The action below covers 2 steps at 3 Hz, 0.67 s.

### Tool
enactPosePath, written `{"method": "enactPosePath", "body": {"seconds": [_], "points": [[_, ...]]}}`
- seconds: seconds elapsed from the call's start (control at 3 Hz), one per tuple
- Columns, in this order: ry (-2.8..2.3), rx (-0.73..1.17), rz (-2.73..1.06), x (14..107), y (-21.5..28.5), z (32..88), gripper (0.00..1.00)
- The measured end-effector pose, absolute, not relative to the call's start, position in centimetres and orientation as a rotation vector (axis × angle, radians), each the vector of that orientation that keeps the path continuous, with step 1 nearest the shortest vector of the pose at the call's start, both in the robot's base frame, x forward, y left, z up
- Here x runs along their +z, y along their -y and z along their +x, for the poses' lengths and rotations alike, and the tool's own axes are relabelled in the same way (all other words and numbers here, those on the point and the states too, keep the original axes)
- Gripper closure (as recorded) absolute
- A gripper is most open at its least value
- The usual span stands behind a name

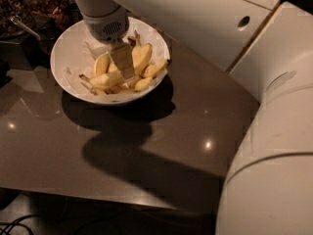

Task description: Pick banana from white bowl

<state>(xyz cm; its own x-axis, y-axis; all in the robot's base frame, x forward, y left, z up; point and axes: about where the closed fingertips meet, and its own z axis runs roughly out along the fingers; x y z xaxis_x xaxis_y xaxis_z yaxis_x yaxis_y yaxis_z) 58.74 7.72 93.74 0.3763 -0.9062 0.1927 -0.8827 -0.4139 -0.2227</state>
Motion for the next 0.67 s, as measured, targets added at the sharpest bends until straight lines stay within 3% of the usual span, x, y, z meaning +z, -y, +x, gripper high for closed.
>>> {"method": "enactPosePath", "body": {"seconds": [0.67], "points": [[-1.701, -0.422, -2.58, 90.8, -7.7, 59.8, 0.35]]}}
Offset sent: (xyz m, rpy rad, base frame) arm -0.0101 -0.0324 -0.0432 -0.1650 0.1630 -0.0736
